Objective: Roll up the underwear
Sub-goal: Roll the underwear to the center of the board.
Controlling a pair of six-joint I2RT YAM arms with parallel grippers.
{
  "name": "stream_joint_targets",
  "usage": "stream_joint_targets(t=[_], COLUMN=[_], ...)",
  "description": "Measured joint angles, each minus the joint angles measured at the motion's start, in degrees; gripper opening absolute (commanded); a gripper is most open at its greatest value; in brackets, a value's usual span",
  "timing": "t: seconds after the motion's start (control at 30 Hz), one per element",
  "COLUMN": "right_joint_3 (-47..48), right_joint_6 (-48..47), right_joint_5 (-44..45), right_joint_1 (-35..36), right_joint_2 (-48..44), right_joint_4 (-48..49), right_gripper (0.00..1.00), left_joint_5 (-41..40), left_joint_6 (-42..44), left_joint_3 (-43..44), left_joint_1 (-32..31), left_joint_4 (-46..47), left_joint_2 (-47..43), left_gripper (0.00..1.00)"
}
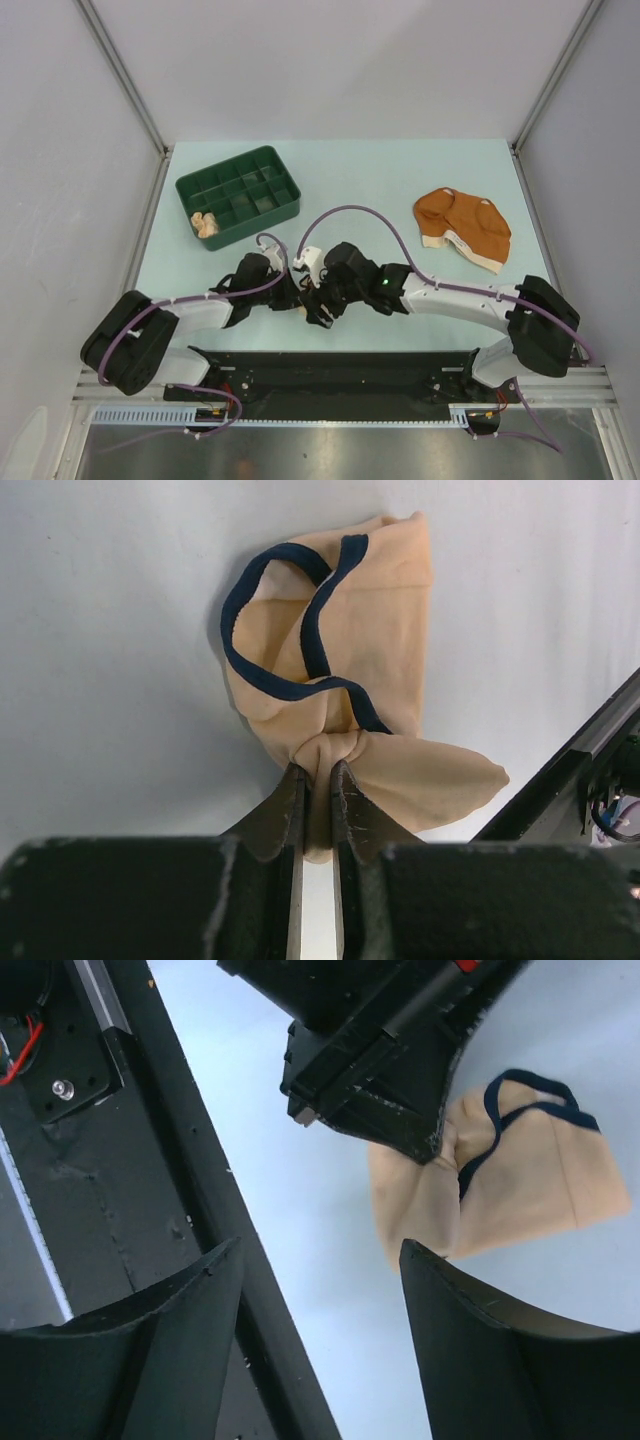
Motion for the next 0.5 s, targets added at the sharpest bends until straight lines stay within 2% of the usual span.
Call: stream_joint_targets(t=[0.17, 0.27, 0.5], right_joint_3=[-0.02, -0.02, -1.20], right_joint_6=[-2.78, -3.91, -5.22], right_joint_5=[0.39, 0.39, 1.86], right_joint_1=[0.59, 0.50, 0.50], right_joint_2=[3.28, 5.90, 8.94], right_joint_4=[3.19, 4.61, 6.03], right_gripper=[0.63, 0.58, 0.56], left_joint_5=[0.66, 0.87, 1.01], left_joint_6=[-0.17, -0.50, -1.01], left_joint_3=[0.94, 1.33, 2.60], left_joint_1=[0.22, 0.26, 0.39], left_joint_4=[-0.85, -1.20, -3.32], left_joint_2=[0.85, 1.18, 1.64], left_gripper=[0.08, 0.09, 0.08])
